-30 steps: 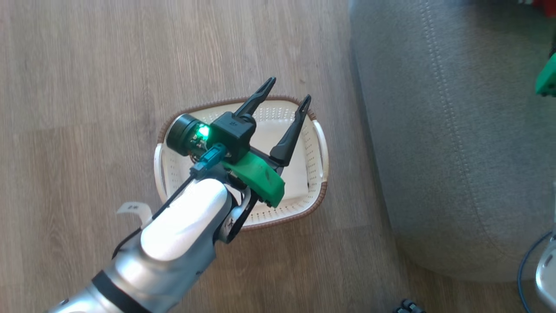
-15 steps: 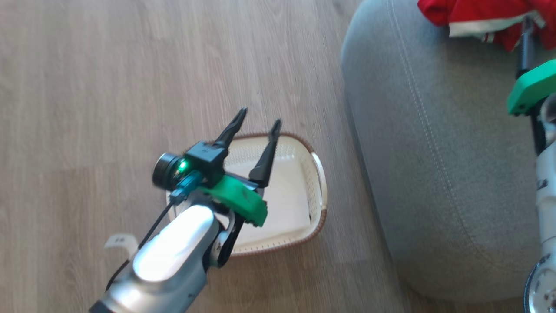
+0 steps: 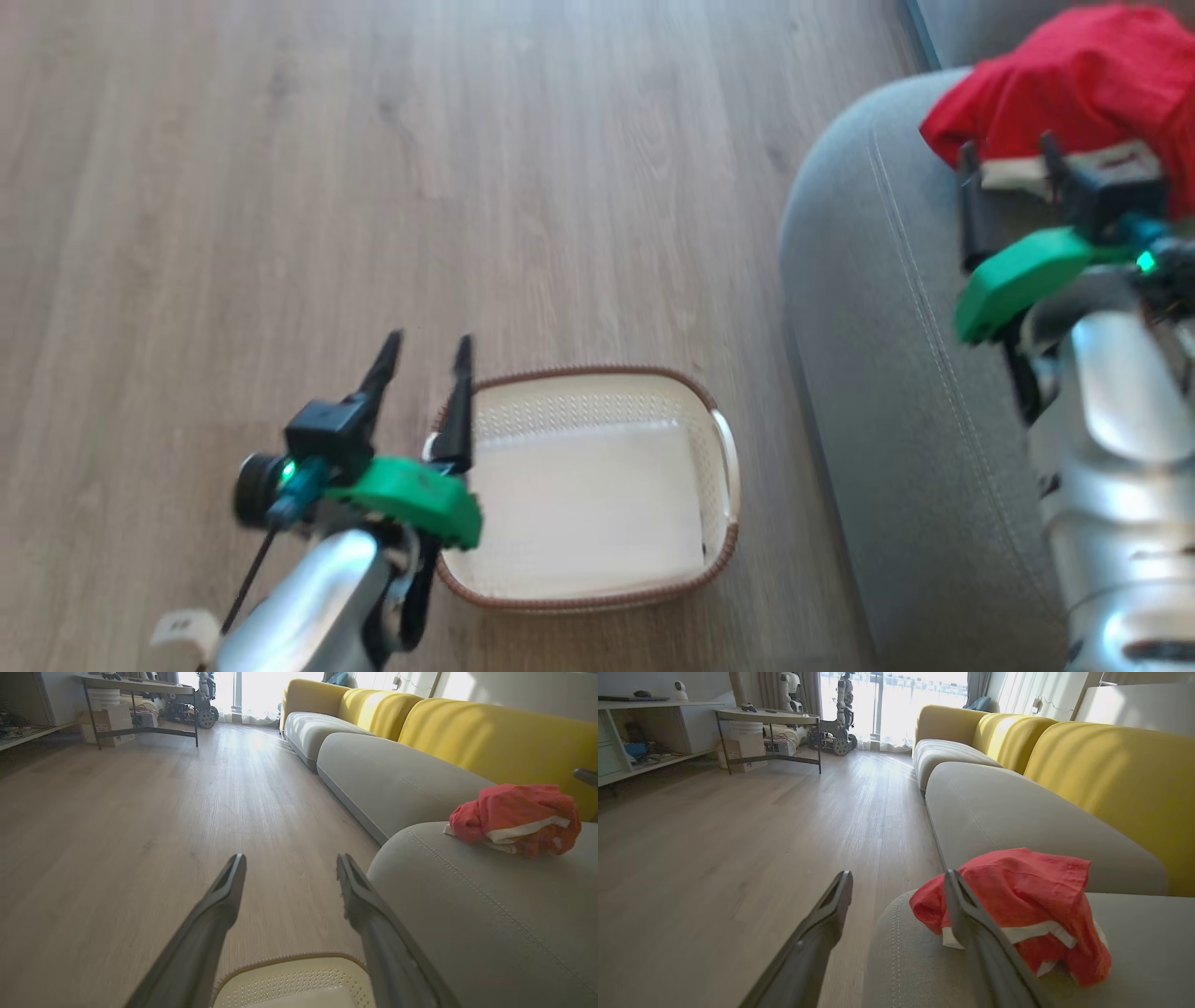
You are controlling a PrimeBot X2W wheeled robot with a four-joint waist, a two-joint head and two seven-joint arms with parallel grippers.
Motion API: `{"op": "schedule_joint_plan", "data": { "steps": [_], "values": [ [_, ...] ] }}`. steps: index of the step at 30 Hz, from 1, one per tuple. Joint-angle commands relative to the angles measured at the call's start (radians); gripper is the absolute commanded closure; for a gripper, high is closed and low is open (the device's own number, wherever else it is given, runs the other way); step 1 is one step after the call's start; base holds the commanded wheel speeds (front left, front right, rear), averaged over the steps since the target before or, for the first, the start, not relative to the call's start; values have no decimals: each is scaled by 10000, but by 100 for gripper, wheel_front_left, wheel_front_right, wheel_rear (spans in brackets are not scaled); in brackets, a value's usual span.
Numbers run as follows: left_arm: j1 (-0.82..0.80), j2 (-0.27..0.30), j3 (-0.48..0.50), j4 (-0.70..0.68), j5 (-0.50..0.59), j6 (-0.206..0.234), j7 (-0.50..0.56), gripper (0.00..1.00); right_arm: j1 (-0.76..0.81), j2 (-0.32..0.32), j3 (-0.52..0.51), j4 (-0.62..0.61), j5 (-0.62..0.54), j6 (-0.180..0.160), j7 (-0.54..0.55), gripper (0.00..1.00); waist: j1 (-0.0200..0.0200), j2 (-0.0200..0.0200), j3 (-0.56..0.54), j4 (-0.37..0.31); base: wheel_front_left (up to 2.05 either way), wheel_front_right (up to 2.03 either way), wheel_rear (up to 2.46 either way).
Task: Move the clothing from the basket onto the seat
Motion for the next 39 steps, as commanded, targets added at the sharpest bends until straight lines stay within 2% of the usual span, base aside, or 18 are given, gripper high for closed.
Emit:
{"op": "schedule_joint_plan", "data": {
  "steps": [1, 9, 15, 25, 39],
  "values": [
    [-27, 377, 588, -239, -7, 150, -105, 0, 108, 254, 305, -508, 156, -4, -66, 0, 0, -1, -366, 300, 0, 0, 0],
    [1077, 785, 1420, -361, -61, 560, -121, 0, 1802, 724, 892, -1735, 875, -4, -66, 0, 0, -1, -905, 638, 0, 0, 0],
    [2149, 1088, 2055, -803, -46, 711, -122, 0, 3075, 750, 1794, -2812, 1966, -4, -66, 0, 0, -1, -1162, 710, 0, 0, 0],
    [3969, 1344, 2862, -1786, 159, 788, -123, 0, 5127, 753, 2272, -4626, 3006, -4, -66, 0, 0, -1, -1429, 632, 0, 0, 0],
    [4702, 1083, 3370, -2148, 575, 470, -123, 0, 6265, 754, 2299, -4983, 3613, -4, -66, 0, 0, -1, -1520, 615, 0, 0, 0]
  ]
}}
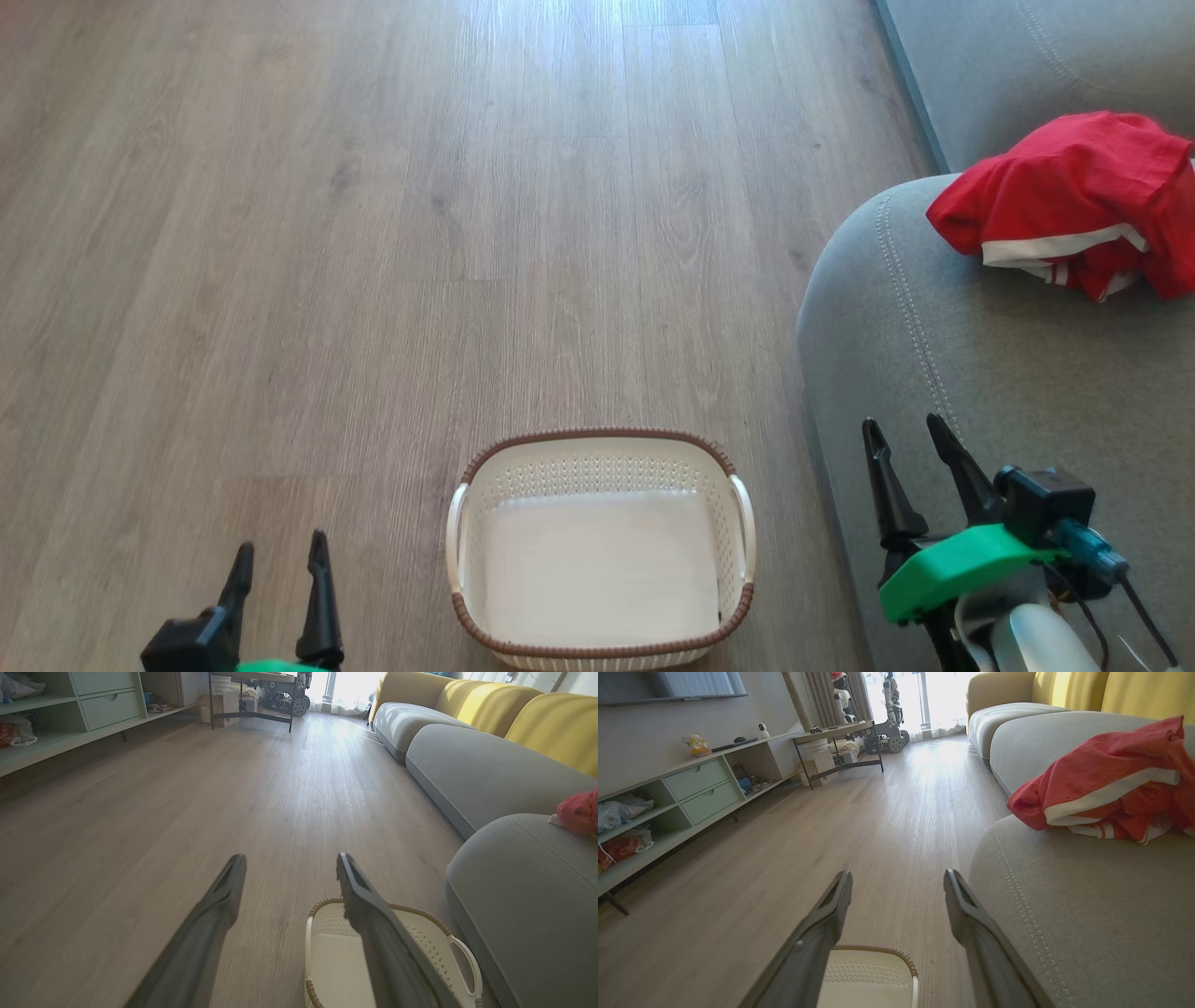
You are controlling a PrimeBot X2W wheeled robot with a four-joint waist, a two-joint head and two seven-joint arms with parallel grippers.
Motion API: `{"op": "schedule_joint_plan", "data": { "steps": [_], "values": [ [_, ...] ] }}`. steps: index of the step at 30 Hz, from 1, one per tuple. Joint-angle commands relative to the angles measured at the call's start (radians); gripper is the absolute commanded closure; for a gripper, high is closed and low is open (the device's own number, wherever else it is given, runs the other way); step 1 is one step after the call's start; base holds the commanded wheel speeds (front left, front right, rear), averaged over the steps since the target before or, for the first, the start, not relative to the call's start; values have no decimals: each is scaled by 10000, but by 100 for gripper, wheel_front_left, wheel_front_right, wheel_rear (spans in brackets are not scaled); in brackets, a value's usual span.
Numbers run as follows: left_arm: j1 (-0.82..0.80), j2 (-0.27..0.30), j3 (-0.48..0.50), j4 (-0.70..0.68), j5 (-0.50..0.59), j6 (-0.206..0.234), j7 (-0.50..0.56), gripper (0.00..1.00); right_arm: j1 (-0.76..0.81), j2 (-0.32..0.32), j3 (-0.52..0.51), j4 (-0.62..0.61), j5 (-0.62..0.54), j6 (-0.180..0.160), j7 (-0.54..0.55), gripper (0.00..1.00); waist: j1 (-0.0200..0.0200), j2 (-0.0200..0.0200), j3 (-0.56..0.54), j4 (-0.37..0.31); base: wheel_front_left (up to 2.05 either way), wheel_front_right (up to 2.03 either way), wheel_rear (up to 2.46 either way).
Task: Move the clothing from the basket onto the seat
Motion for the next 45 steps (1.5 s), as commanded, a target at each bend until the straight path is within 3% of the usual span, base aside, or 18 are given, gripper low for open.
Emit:
{"op": "schedule_joint_plan", "data": {
  "steps": [1, 14, 31, 32, 36, 45],
  "values": [
    [-305, 102, 505, -225, 86, -55, -122, 0, -233, 64, 253, -384, 55, -4, -66, 0, 1, -1, -6, -2, 0, 0, 0],
    [-272, -92, 629, 111, 280, -350, -122, 0, -142, 64, 326, -286, 20, -4, -67, 0, 1, -1, -123, 43, 0, 0, 0],
    [-258, -210, 696, 150, 452, -397, -122, 0, -103, 64, 373, -199, 9, -4, -67, 0, 1, -1, -124, 57, 0, 0, 0],
    [2, -316, 199, 426, 359, -424, 6, 100, 2, 10, 144, 134, 19, 0, 0, 100, 1, -1, -124, 57, 0, 0, 0],
    [136, -495, 117, 881, 302, -439, 33, 100, 182, 10, 172, 656, 87, 0, 39, 100, 1, -1, -121, 54, 0, 0, 0],
    [52, -630, 447, 785, -383, -636, 258, 100, 116, 13, 46, 552, 950, 0, 287, 100, 1, -1, -90, 18, 0, 0, 0]
  ]
}}
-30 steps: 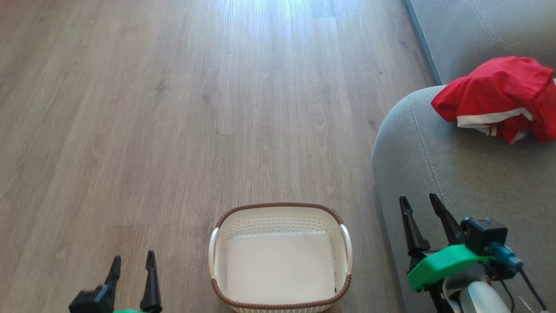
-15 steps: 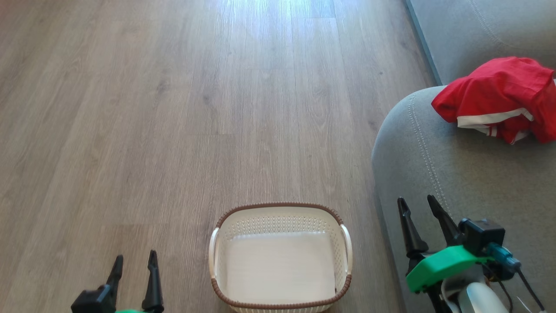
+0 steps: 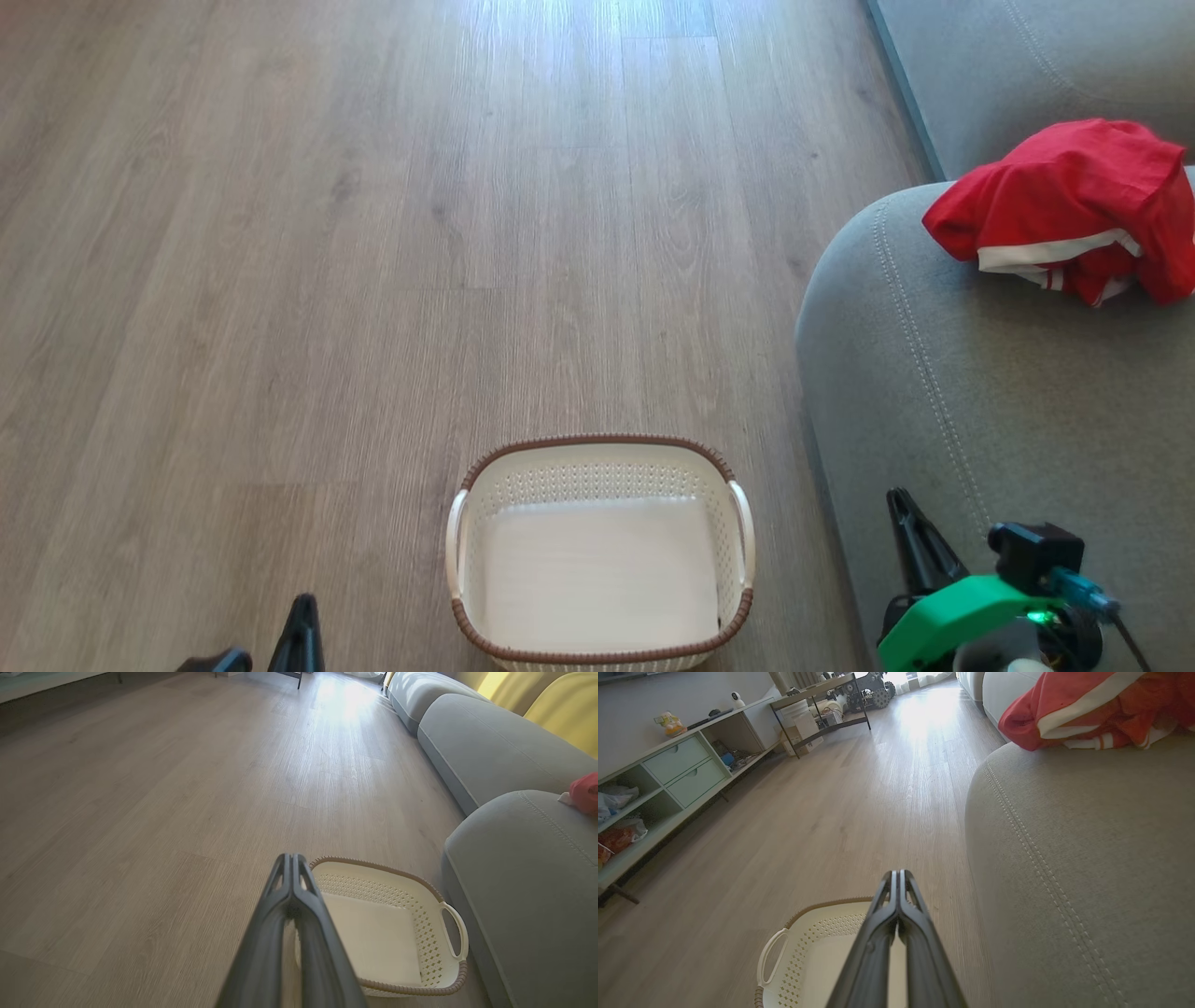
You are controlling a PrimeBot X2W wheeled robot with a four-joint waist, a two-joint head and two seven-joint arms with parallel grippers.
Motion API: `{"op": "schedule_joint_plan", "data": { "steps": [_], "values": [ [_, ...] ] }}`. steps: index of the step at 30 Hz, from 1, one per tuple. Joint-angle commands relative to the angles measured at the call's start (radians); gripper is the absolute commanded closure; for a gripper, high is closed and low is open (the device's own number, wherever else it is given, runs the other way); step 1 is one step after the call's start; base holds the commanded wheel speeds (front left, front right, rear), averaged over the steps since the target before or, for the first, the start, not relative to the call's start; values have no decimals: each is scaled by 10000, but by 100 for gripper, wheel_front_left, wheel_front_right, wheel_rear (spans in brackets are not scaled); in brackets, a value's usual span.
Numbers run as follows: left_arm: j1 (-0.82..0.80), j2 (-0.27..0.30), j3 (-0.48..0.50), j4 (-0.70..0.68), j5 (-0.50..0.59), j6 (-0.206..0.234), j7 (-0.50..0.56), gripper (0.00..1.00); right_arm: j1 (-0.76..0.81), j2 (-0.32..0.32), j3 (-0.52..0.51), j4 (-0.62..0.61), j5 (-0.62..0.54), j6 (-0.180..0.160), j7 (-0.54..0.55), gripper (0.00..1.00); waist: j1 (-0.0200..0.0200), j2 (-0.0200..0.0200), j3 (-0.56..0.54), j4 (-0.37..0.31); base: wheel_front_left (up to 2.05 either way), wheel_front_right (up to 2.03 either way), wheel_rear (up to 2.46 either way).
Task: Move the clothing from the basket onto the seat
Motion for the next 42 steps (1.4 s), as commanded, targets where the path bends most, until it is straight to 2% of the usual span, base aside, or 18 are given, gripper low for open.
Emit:
{"op": "schedule_joint_plan", "data": {
  "steps": [1, 42],
  "values": [
    [-316, 30, 281, -316, -181, -60, 45, 100, -459, 4, -100, -378, 265, 0, 64, 100, 0, 0, 4, -6, 0, 0, 0],
    [-781, -664, 1980, -732, -3666, -1107, 1206, 100, -725, 2, -652, -990, 4713, -1, 1242, 100, 0, 0, 163, -188, 0, 0, 0]
  ]
}}
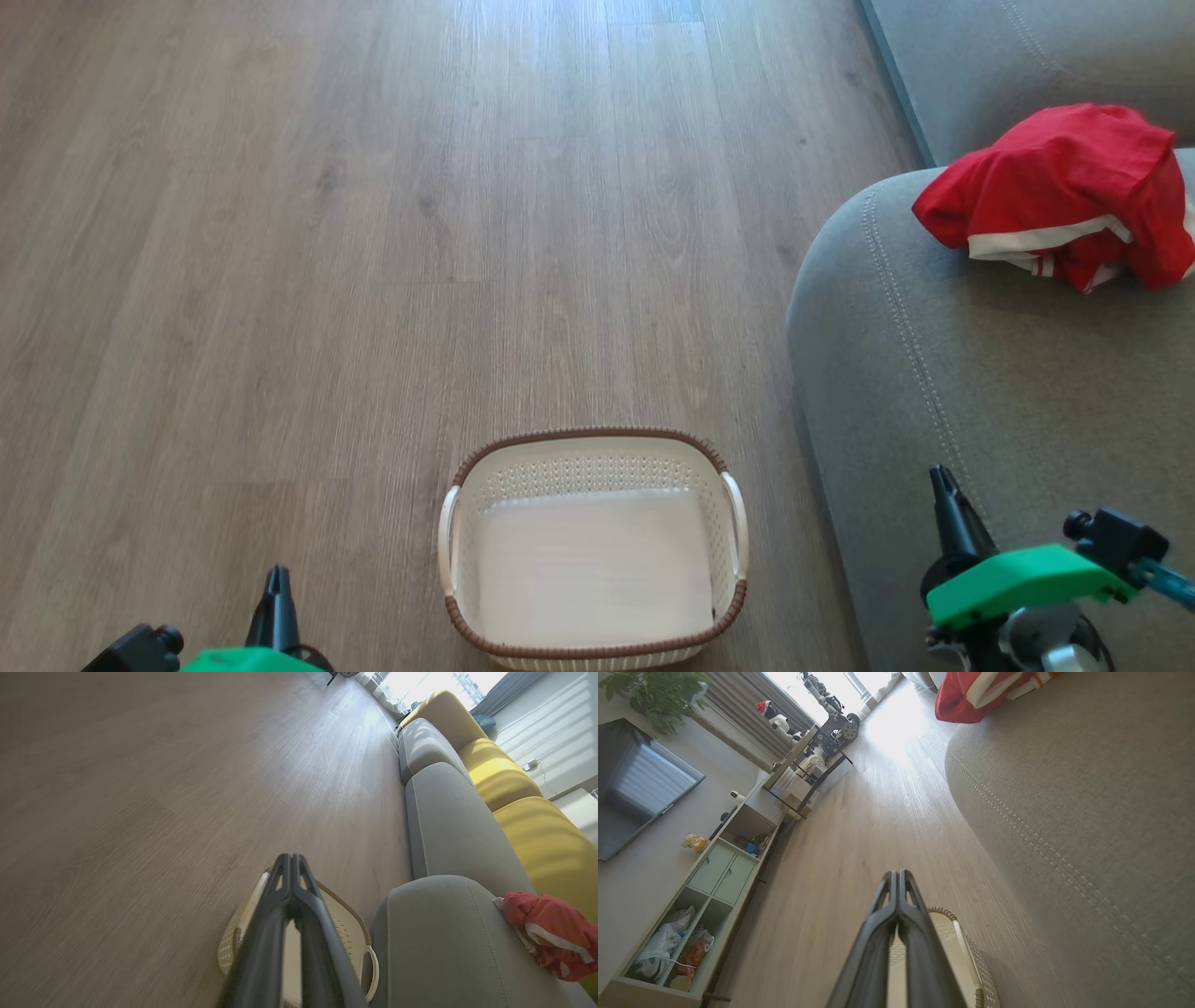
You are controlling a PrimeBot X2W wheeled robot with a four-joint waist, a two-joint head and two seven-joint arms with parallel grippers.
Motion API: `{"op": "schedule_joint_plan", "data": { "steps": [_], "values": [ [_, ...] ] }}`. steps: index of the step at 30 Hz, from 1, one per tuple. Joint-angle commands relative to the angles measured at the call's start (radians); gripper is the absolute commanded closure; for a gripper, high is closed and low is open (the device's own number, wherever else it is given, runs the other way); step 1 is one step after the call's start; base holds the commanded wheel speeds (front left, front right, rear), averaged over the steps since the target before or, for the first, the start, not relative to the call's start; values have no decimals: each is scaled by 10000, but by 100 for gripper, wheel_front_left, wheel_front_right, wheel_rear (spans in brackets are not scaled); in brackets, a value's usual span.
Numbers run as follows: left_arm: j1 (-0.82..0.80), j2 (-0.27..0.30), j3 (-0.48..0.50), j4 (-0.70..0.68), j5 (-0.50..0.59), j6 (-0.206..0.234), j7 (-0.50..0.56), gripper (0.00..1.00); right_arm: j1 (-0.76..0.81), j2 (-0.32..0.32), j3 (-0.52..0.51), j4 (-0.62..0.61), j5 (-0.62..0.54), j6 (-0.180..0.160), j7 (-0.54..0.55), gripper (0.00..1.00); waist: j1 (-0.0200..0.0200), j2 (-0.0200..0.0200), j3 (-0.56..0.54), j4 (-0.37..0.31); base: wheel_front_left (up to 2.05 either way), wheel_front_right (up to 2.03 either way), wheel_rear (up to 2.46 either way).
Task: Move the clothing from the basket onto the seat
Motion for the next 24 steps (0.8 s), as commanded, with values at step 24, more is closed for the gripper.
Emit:
{"op": "schedule_joint_plan", "data": {
  "steps": [24],
  "values": [
    [-779, -369, 1333, -625, -2158, -662, 700, 100, -791, -34, -283, -764, 2823, -2, 726, 100, 0, 0, 94, -108, 0, 0, 0]
  ]
}}
